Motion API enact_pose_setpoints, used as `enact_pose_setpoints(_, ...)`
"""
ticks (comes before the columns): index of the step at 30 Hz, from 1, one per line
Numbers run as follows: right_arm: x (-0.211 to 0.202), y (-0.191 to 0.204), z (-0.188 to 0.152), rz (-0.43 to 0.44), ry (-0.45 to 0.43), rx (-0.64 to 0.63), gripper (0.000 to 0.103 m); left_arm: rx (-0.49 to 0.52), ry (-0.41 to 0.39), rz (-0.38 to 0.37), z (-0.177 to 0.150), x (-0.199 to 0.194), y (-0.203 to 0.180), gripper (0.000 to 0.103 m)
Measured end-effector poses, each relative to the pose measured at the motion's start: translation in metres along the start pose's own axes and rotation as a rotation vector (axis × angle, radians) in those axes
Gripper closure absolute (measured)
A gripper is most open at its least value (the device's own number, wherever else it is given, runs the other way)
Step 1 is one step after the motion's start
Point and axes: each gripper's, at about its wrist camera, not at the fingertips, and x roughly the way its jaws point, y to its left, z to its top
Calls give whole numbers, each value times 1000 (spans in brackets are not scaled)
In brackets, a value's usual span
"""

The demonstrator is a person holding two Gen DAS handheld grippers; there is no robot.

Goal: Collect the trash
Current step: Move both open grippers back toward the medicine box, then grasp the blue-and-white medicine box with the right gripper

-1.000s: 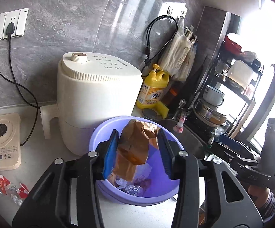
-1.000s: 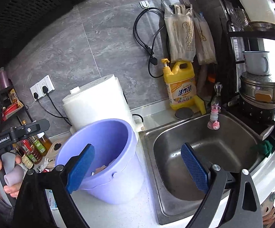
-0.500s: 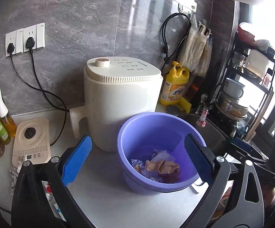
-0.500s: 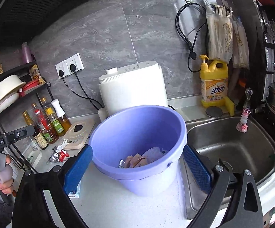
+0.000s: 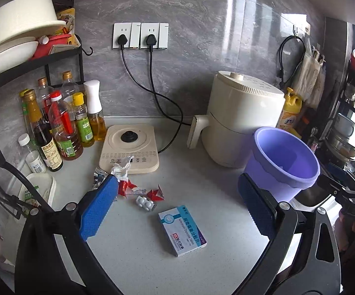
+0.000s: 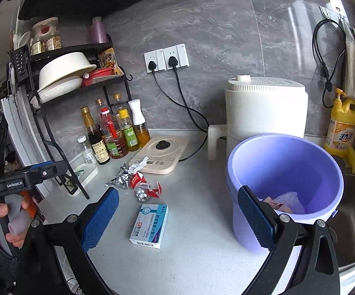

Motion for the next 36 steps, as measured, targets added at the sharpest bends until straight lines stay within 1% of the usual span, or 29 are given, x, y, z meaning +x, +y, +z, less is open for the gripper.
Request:
enact_pose_setpoints(2,5,5,0,11,14,-12,8,-31,-1,5,-8,-9,15,6)
enact_pose_setpoints(5,23,17,-2,35,60,-49,9,-46,-4,40,-21,-16,28,6)
enact_pose_setpoints(10,59,26,-15,76,141,-92,11,-118,-6,44,-39,-22,46,6)
enact_pose_setpoints(13,85,30,-22,93,213,-113,11,-128,-5,75,-49,-22,52,6)
enact_pose_setpoints(17,122,35,-32,114,303,-122,11,-185,-4,82,-62,-19,62,6)
enact_pose_setpoints(22,168,40,-42,95,409,-103,9,-240,-2,112,-76,-9,75,8)
enact_pose_setpoints(26,196,44,-47,87,486,-98,9,-265,24,126,-88,7,86,14)
enact_pose_setpoints(28,207,47,-51,83,514,-104,9,-280,37,134,-93,15,93,16)
enact_pose_setpoints(33,231,54,-67,50,610,-170,8,-325,83,168,-106,31,113,26)
enact_pose_setpoints(34,235,54,-70,46,626,-178,10,-333,91,176,-108,33,116,26)
enact_pose_setpoints(35,238,52,-71,47,632,-178,16,-341,98,183,-110,35,118,27)
enact_pose_setpoints(36,238,49,-71,39,625,-179,20,-349,104,188,-112,36,121,28)
